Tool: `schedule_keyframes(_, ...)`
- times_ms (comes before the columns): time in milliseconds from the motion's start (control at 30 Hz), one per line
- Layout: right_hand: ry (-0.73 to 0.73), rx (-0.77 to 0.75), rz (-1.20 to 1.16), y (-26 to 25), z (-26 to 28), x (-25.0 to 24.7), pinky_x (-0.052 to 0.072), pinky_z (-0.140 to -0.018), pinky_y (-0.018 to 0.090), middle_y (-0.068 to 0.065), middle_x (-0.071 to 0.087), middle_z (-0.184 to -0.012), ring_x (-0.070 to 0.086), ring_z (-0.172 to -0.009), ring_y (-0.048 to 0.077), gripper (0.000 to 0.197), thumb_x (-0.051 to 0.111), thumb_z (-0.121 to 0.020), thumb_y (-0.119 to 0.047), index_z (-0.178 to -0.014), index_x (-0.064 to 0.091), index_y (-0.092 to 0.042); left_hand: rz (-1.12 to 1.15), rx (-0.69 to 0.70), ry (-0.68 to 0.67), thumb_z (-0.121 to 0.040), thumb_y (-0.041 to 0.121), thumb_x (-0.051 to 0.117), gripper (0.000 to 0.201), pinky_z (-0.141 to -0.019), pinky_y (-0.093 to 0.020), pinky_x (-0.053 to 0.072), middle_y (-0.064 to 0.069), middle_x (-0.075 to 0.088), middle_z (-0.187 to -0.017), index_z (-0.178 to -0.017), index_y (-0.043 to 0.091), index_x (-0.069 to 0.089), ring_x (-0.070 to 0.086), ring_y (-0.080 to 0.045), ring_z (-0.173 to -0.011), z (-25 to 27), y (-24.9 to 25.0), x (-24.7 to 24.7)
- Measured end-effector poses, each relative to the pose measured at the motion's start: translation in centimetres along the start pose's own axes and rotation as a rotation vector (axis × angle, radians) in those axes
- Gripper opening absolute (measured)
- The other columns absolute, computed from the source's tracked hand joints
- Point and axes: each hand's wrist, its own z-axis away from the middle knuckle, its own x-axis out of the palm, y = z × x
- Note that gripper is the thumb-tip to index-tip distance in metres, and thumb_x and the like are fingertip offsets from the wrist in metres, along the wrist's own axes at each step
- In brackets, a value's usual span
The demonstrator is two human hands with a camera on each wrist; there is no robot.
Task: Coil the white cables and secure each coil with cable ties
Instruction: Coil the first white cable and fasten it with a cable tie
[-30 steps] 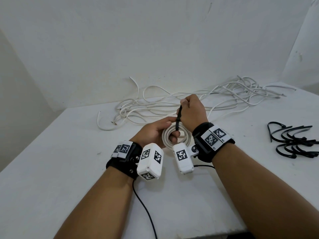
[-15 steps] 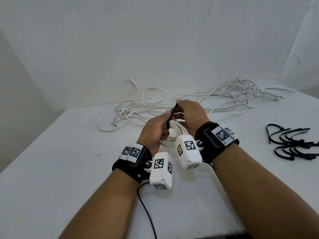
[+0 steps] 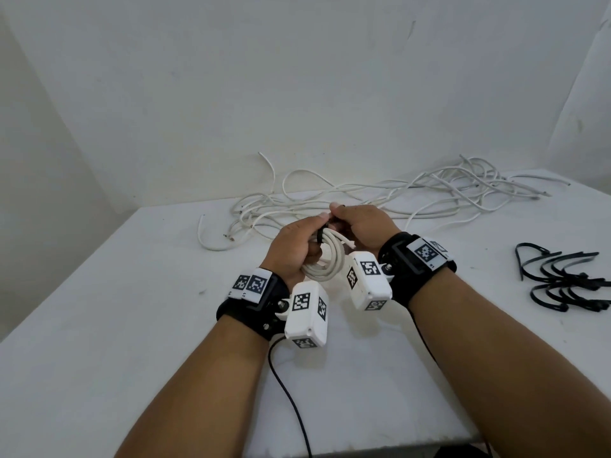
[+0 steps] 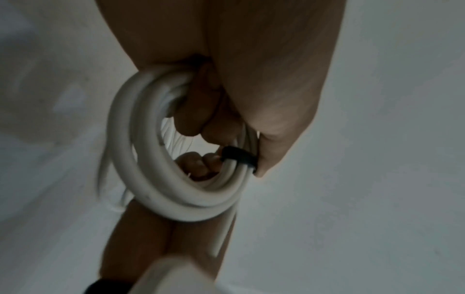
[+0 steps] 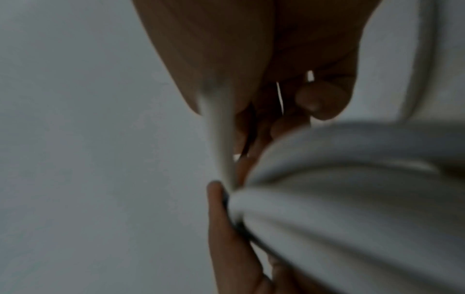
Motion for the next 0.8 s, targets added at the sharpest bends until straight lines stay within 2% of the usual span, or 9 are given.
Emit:
schedule_keyframes(133,-0.022,0.12,0.022,0.6,-0.7,1.8,0.042,-0.048,0.024,0.002,0.066,-0.062,0.055,-0.051,0.015,0.036,0.049,-0.102,-0.032,-0.082,0.066,-0.007,0.133,0.042,0.209,-0.095,0.027,0.058,0.032,-0.034,-0.014,0.031,0.003,0.047,-0.04,-0.068,0.011,0.059,0.04,-0.007,-0.03,0.7,2.4,-2.0)
schedule_keyframes(233,-0.106,0.16,0.235,1.6,-0.7,4.3,0.038,-0.051,0.024,0.003,0.069,-0.07,0.054,-0.057,0.015,0.029,0.052,-0.099,-0.028,-0.084,0.067,-0.008,0.261,0.104,0.291,-0.098,0.028,0.049,0.028,-0.031,-0.014,0.025,0.005,0.039,-0.04,-0.075,0.014,0.055,0.031,-0.006,-0.03,0.9,3.7,-6.3)
schedule_keyframes(300,-0.179,0.142,0.488,1.8,-0.5,6.9,0.04,-0.057,0.027,0.003,0.07,-0.08,0.055,-0.068,0.017,0.022,0.056,-0.096,-0.028,-0.09,0.067,-0.01,0.106,0.172,0.395,-0.095,0.019,0.046,0.024,-0.037,-0.017,0.028,0.003,0.041,-0.043,-0.073,0.013,0.055,0.032,-0.01,-0.037,1.6,4.4,-9.7)
schedule_keyframes(367,-0.248,0.105,0.808,2.1,-0.7,9.7,0.042,-0.069,0.029,0.005,0.065,-0.094,0.055,-0.082,0.022,0.021,0.059,-0.094,-0.033,-0.093,0.064,-0.013,-0.326,0.238,0.558,-0.092,0.008,0.047,0.02,-0.049,-0.023,0.036,0.004,0.05,-0.049,-0.074,0.013,0.055,0.042,-0.011,-0.046,2.8,5.3,-12.7)
schedule_keyframes(467,-0.31,0.107,1.194,2.9,-1.2,13.1,0.04,-0.079,0.029,0.01,0.061,-0.109,0.058,-0.1,0.027,0.042,0.064,-0.087,-0.054,-0.09,0.059,-0.013,-0.477,0.197,0.59,-0.096,0.007,0.045,0.014,-0.06,-0.027,0.038,-0.002,0.06,-0.063,-0.085,0.011,0.051,0.051,-0.014,-0.06,3.6,6.3,-17.4)
schedule_keyframes(533,-0.324,0.137,1.312,3.3,-1.2,14.4,0.042,-0.084,0.031,0.013,0.059,-0.125,0.056,-0.113,0.03,0.061,0.064,-0.081,-0.065,-0.113,0.062,-0.012,-0.641,0.093,0.589,-0.098,0.013,0.048,0.011,-0.065,-0.029,0.038,-0.006,0.066,-0.076,-0.107,0.007,0.047,0.053,-0.019,-0.072,3.6,7.0,-20.7)
schedule_keyframes(633,-0.314,0.18,1.396,4.1,-1.1,15.3,0.037,-0.104,0.038,0.013,0.031,-0.156,0.034,-0.141,0.033,0.107,0.064,-0.074,-0.075,-0.152,0.029,-0.011,-1.013,-0.077,0.596,-0.094,0.018,0.057,0.033,-0.069,-0.03,0.039,-0.006,0.067,-0.099,-0.118,0.009,0.037,0.057,-0.024,-0.093,4.0,8.1,-24.3)
schedule_keyframes(700,-0.288,0.205,1.486,4.6,-1.3,15.4,0.023,-0.117,0.048,0.013,0.009,-0.163,0.013,-0.15,0.034,0.129,0.061,-0.061,-0.087,-0.157,0.011,-0.016,-1.179,-0.121,0.634,-0.088,0.017,0.066,0.043,-0.076,-0.031,0.039,-0.01,0.061,-0.111,-0.121,0.006,0.041,0.057,-0.028,-0.102,3.7,8.4,-26.0)
schedule_keyframes(800,-0.286,0.214,1.567,5.1,-2.2,15.5,0.014,-0.118,0.055,0.012,-0.003,-0.165,-0.001,-0.151,0.036,0.139,0.052,-0.053,-0.097,-0.158,0.001,-0.022,-1.334,-0.146,0.669,-0.085,0.02,0.071,0.045,-0.084,-0.035,0.042,-0.013,0.06,-0.119,-0.121,0.008,0.047,0.057,-0.033,-0.108,2.0,9.0,-28.4)
